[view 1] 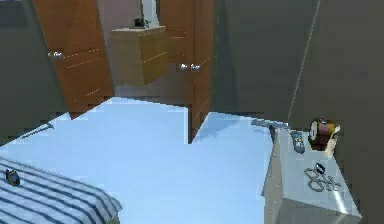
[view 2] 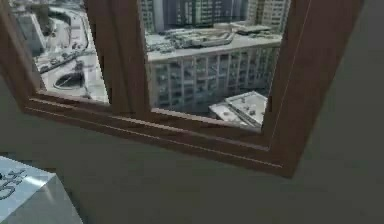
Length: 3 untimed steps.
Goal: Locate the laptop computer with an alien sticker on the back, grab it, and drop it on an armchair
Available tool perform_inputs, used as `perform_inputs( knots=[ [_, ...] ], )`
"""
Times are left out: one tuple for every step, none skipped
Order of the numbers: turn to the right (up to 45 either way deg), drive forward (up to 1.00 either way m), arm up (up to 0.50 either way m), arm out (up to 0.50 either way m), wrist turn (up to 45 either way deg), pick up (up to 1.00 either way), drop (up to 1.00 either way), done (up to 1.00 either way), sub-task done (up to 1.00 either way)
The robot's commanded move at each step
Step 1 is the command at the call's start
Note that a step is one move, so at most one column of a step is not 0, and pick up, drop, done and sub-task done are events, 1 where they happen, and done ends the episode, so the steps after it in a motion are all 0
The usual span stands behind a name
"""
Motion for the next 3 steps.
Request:
perform_inputs(
  knots=[
    [0.0, 0.9, 0.0, 0.0, 0.0, 0.0, 0.0, 0.0, 0.0],
    [-21.0, 0.0, 0.0, 0.0, 0.0, 0.0, 0.0, 0.0, 0.0],
    [0.0, 1.0, 0.0, 0.0, 0.0, 0.0, 0.0, 0.0, 0.0]
  ],
)
